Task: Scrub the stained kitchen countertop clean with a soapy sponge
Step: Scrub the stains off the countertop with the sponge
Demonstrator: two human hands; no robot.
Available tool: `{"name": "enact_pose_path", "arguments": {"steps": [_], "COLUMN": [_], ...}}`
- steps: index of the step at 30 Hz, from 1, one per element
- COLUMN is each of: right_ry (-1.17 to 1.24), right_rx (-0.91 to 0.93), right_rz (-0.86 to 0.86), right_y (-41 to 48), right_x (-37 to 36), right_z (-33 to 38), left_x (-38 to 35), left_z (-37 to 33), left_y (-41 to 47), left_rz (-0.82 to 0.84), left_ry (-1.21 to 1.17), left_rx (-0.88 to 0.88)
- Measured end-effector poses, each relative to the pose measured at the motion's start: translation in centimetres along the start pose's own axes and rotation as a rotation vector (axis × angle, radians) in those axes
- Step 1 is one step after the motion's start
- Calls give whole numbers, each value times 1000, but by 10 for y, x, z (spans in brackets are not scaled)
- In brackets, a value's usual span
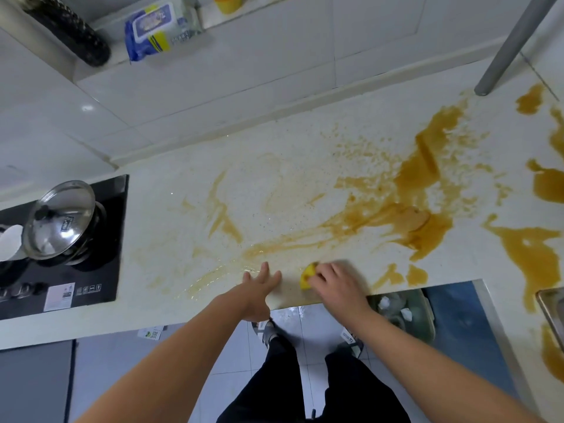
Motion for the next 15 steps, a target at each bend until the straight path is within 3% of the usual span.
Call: {"name": "enact_pose_path", "arguments": {"steps": [2,7,10,12,15], "right_ry": [-82,-370,-401,-368,-237], "right_rx": [20,-324,-429,-391,-123], "right_rz": [-7,-184,-247,-170,8], "right_y": [0,-6,-6,-1,13], "right_x": [9,82,91,67,6], "right_z": [-19,-110,-115,-87,-28], "left_x": [-1,-1,0,1,3], "left_z": [1,1,1,0,0], "left_y": [0,0,-1,0,0], "left_rz": [3,16,23,27,37], "left_ry": [-14,-19,-15,-15,1], "left_rx": [1,7,13,14,20]}}
Point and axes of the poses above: each hand's wrist, its own y-axis towards the middle knuckle, its own x-axis out of the back of the hand, z = x × y, the point moved 6 cm from there along y, towards the middle knuckle, and after that the axes turned 10 degrees about x, right-handed, at the moved point
